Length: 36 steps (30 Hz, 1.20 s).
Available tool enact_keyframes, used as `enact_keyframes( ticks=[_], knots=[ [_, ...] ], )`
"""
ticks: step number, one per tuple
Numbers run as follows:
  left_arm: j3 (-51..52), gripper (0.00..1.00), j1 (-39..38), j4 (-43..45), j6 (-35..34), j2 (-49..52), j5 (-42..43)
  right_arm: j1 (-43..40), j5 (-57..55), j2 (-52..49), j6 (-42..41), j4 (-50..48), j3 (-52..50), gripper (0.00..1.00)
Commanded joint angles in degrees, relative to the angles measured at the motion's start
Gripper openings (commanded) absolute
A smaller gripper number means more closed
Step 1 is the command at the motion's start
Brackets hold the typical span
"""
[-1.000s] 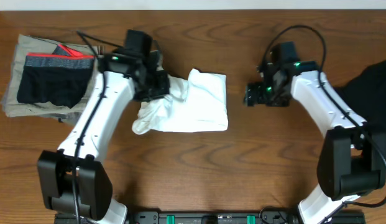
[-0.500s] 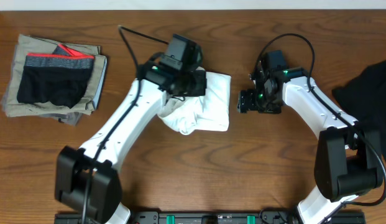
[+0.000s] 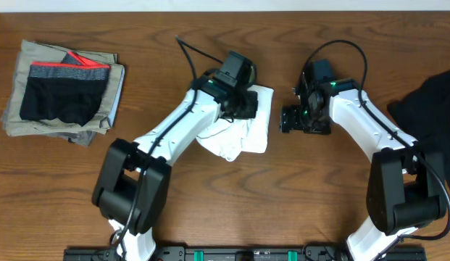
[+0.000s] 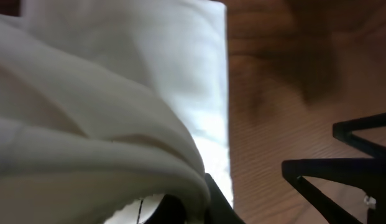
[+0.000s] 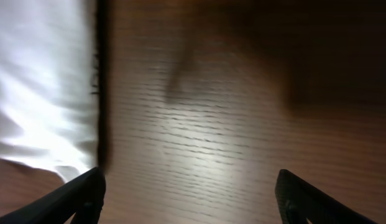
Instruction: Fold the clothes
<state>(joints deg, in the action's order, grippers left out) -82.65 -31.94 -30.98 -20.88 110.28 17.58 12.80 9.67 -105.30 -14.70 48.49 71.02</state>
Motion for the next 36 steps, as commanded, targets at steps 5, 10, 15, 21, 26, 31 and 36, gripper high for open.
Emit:
enact_keyframes(
  ticks=[5, 10, 15, 21, 26, 31, 36],
  knots=[
    [-0.9, 0.16, -3.8, 4.7, 0.0, 0.4, -0.8, -1.5, -2.4, 0.1, -1.4, 1.0, -0.4, 0.86],
    [-0.9, 0.61, -4.8, 5.6, 0.0, 1.2, -0.8, -1.5, -2.4, 0.1, -1.4, 1.6, -0.4, 0.86],
    [-1.0, 0.9, -4.6, 6.6, 1.8, 1.2, -0.8, -1.7, -2.4, 0.1, -1.6, 1.7, -0.3, 0.86],
    [-2.3, 0.92, -4.5, 7.5, 4.3, 0.2, -0.7, -3.3, -2.1, 0.1, -2.0, 3.6, 0.7, 0.86],
    [-3.8, 0.92, -4.6, 8.5, 4.7, 0.1, -0.7, -4.8, -1.6, 0.1, -2.0, 4.5, 0.9, 0.86],
    [-3.8, 0.93, -5.0, 10.7, 4.8, 0.9, -0.4, -7.6, 1.6, 0.1, -2.0, 4.5, 0.9, 0.86],
    [-3.8, 0.93, -5.7, 13.4, 8.2, 1.1, 0.6, -10.8, 2.9, 0.3, -2.0, 5.1, 0.9, 0.86]
  ],
)
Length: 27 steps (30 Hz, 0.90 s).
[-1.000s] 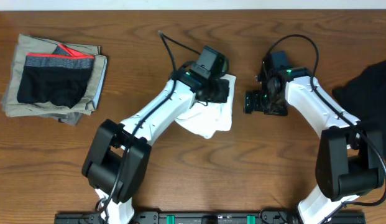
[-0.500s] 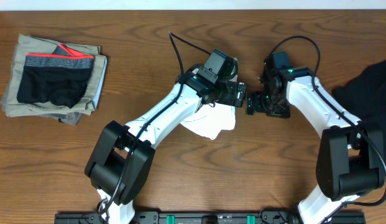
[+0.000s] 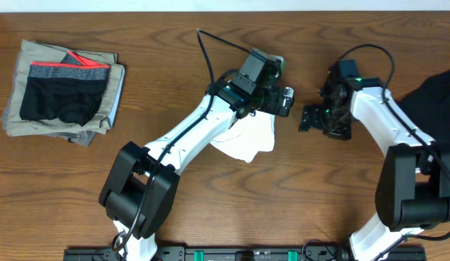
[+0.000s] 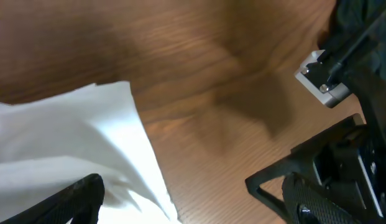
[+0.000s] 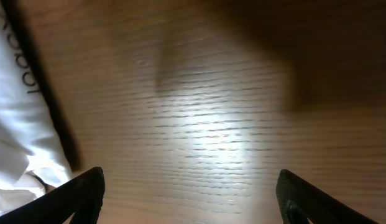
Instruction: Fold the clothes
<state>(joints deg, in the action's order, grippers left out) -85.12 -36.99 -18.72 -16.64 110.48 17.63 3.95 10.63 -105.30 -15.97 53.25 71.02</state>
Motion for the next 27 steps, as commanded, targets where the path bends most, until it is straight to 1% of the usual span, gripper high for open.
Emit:
enact_keyframes(
  ticks=[1, 3, 5, 8, 10, 12, 16, 18, 20, 24, 27],
  knots=[
    [-1.5, 0.93, -0.8, 1.6, 6.1, 0.9, 0.8, -2.5, 2.5, 0.6, -0.3, 0.3, 0.9, 0.86],
    [-2.4, 0.95, -0.8, 1.0, 8.0, 0.1, 0.7, -3.3, 3.8, 1.7, 1.0, 0.2, 1.0, 0.85],
    [-4.2, 0.99, -0.3, -1.6, 8.0, -1.7, 0.7, -4.0, 4.3, 3.6, 2.5, -0.2, 1.0, 0.85],
    [-7.7, 0.98, 1.5, -7.5, 8.0, -5.7, 0.7, -4.7, 4.3, 7.5, 3.0, -1.3, 1.0, 0.86],
    [-9.2, 0.98, 4.0, -10.6, 7.7, -9.3, 0.7, -4.9, 4.6, 10.4, 2.9, -2.8, 1.1, 0.87],
    [-9.7, 0.98, 7.6, -12.9, 5.6, -13.0, 0.2, -4.8, 5.8, 13.2, 2.9, -4.6, 1.1, 0.87],
    [-9.7, 0.98, 17.8, -18.7, -1.0, -19.4, -2.1, -3.7, 13.9, 16.2, 5.1, -9.0, 1.1, 0.86],
    [-9.7, 0.98, 24.0, -22.3, -3.3, -21.3, -2.1, -1.7, 17.4, 16.3, 5.6, -11.9, 1.1, 0.84],
    [-9.7, 0.98, 30.2, -26.1, -4.6, -22.1, -2.1, 1.5, 17.5, 16.0, 6.0, -14.5, 1.1, 0.81],
    [-9.3, 0.98, 40.6, -32.7, -4.7, -21.3, -2.1, 10.8, 10.7, 16.0, 5.2, -19.0, 1.2, 0.73],
    [-8.9, 0.98, 46.2, -36.4, -4.7, -20.1, -2.1, 17.8, 4.7, 15.5, -1.4, -22.0, 1.2, 0.69]
  ],
)
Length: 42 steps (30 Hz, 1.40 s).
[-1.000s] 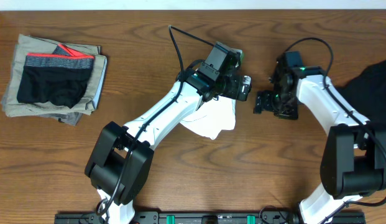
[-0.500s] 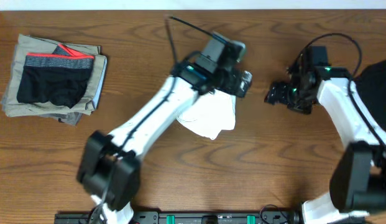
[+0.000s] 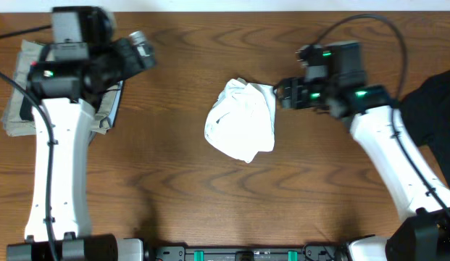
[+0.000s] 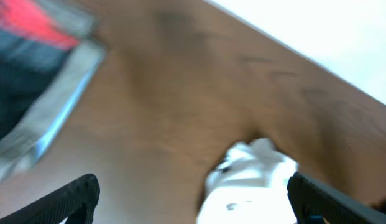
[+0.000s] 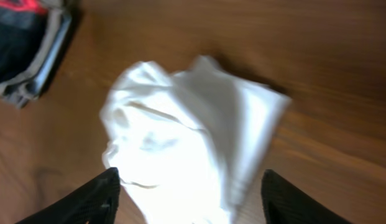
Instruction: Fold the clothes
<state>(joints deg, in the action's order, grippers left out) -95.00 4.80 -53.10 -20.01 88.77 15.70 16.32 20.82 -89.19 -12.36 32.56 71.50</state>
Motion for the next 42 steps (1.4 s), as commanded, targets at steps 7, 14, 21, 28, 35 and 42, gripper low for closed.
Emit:
enact_keyframes(
  ticks=[7, 14, 21, 28, 35, 42],
  knots=[
    [1.1, 0.98, 11.7, -8.1, -1.3, 3.2, -0.2, 10.4, -5.5, -7.3, -21.7, -4.7, 0.7, 0.67],
    [1.1, 0.98, 12.1, -8.7, -1.3, 3.3, -0.2, 9.5, -1.8, -11.7, -24.1, -3.8, 0.7, 0.68],
    [1.1, 0.98, 12.1, -8.6, -1.3, 3.3, -0.2, 9.4, 0.0, -12.0, -24.8, -5.5, 0.7, 0.68],
    [1.1, 0.98, 12.1, -8.6, -1.3, 3.3, -0.2, 9.1, -1.3, -12.8, -26.4, -6.9, 0.7, 0.69],
    [1.1, 0.98, 12.1, -8.6, -1.3, 3.3, -0.2, 8.6, -1.5, -16.1, -26.4, -12.0, 0.7, 0.53],
    [1.1, 0.98, 12.1, -8.6, -1.3, 3.3, -0.2, 5.4, -4.2, -17.7, -26.1, -13.6, 0.7, 0.24]
  ],
)
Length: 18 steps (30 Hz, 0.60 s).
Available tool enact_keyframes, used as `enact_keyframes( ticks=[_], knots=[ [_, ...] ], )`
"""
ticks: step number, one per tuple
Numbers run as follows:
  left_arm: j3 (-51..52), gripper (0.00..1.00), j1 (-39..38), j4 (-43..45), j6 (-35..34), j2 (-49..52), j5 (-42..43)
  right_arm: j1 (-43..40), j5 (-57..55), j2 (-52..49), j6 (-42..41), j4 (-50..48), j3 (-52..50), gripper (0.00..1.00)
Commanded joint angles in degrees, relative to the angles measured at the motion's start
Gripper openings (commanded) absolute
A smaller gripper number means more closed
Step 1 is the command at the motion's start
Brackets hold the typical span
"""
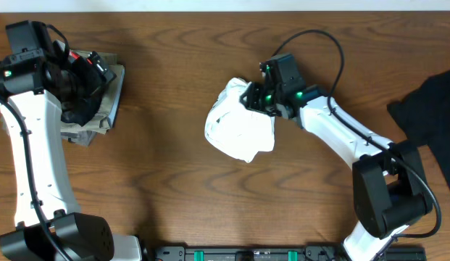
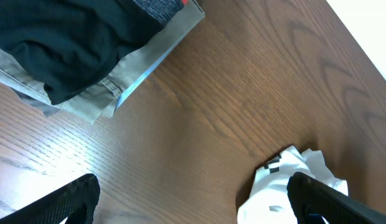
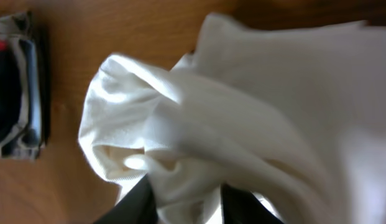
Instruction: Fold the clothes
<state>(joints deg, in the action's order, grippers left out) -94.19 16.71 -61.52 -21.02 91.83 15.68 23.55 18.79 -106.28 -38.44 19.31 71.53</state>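
A crumpled white garment [image 1: 239, 129] lies mid-table, its edge also showing in the left wrist view [image 2: 291, 182]. My right gripper [image 1: 251, 98] is at the garment's upper right edge. In the right wrist view the white cloth [image 3: 242, 106] fills the frame, and a bunched fold sits between the narrowed fingers of that gripper [image 3: 183, 200], shut on it. My left gripper [image 1: 93, 69] hovers open at the far left over the folded stack [image 1: 36, 123]. Its fingertips [image 2: 74, 196] stand wide apart with only bare wood between them.
The folded stack [image 2: 74, 43] of khaki pieces has black shorts on top. A dark garment [image 1: 427, 101] lies at the table's right edge. Bare wood table [image 1: 159, 181] stretches between the stack and the white garment and along the front.
My right gripper, then open and raised over the white garment, is now down at its upper right edge and shut on a fold. My left arm has shifted a little and still hovers open by the stack.
First my left gripper was on the white garment, and the right stood open on bare wood beside it. Then the left was open at the garment's upper right. Later the left was far off by the stack and the right open above the garment, which it now grips.
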Motion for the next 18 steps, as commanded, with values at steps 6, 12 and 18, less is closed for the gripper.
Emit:
enact_keyframes(
  ticks=[6, 12, 18],
  knots=[
    [0.3, 0.98, 0.2, -0.2, -0.3, 0.3, -0.2, -5.3, -3.6, -0.7, 2.3, -2.7, 0.7, 0.03],
    [0.3, 0.98, 0.2, -0.2, -0.3, 0.3, -0.4, -7.8, -4.6, -0.7, 3.8, -4.2, 0.7, 0.01],
    [0.3, 0.98, 0.2, -0.2, -0.3, 0.3, -0.4, -8.0, -9.1, -0.7, 6.9, -5.3, 0.7, 0.04]
  ],
)
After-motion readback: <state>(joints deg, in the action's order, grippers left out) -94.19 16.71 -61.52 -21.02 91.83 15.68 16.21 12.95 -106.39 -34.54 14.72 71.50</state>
